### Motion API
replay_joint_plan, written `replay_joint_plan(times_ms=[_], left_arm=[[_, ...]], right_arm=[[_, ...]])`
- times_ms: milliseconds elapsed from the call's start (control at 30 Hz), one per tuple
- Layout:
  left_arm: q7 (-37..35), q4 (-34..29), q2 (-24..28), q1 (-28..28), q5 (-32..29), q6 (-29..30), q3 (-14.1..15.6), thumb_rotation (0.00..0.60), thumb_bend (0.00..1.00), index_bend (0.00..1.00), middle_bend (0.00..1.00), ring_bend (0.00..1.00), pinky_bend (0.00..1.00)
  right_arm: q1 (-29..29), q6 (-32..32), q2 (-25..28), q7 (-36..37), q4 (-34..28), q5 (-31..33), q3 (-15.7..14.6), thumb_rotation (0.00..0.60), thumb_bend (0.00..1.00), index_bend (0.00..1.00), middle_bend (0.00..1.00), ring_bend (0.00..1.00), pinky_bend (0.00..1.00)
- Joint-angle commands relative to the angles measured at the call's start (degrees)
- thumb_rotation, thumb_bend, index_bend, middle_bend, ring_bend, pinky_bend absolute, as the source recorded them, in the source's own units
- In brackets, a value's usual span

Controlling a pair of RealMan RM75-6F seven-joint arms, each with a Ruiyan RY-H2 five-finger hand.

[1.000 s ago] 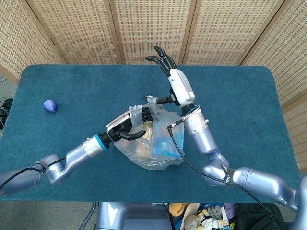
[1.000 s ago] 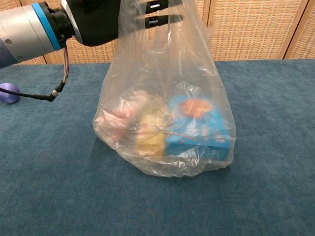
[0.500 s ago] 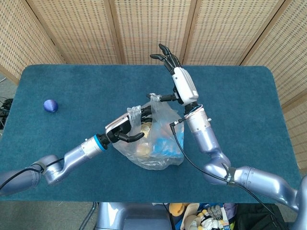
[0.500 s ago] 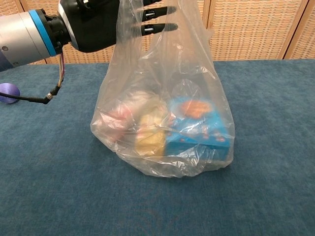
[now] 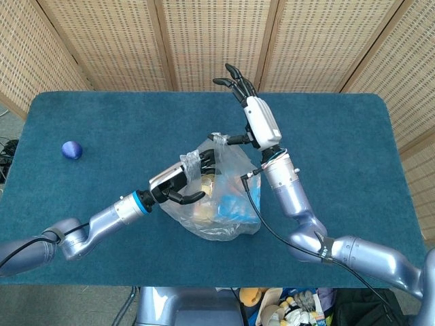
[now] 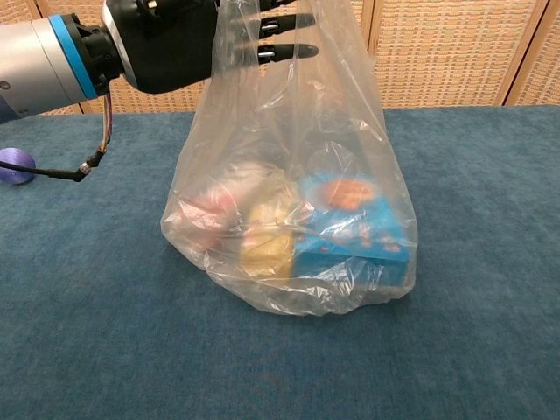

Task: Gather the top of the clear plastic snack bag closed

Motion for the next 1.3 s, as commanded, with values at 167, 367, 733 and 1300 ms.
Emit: replay_joint_plan(times_ms=[167, 367, 733, 1300], left_arm=[[0.01, -0.9, 0.6, -0.65, -0.38, -0.01, -0.7, 0.55, 0.4, 0.0, 0.0, 0.0, 0.08], [1.51, -1.87, 0.9, -1.28, -1.36, -1.17, -1.41, 0.549, 0.4, 0.0, 0.0, 0.0, 0.08], [2.72, -2.4, 0.85, -2.51, -2.32, -3.6, -1.98, 0.55, 0.4, 0.0, 0.0, 0.0, 0.08], [4.55, -2.69, 0.62, -3.52, -2.88, -4.81, -2.75, 0.554, 0.4, 0.0, 0.0, 0.0, 0.06]], right_arm=[[-0.03, 0.11, 0.05, -0.09, -0.36, -0.16, -0.25, 0.6, 0.0, 0.18, 0.02, 0.0, 0.0], [0.12, 0.09, 0.27, -0.24, -0.96, -0.27, -0.16, 0.6, 0.0, 0.18, 0.02, 0.0, 0.0], [0.45, 0.11, 0.06, -0.46, -1.11, -0.25, -0.3, 0.6, 0.0, 0.18, 0.02, 0.0, 0.0], [0.7, -0.4, -0.36, 0.05, -0.4, -0.18, -0.65, 0.6, 0.0, 0.18, 0.02, 0.0, 0.0]])
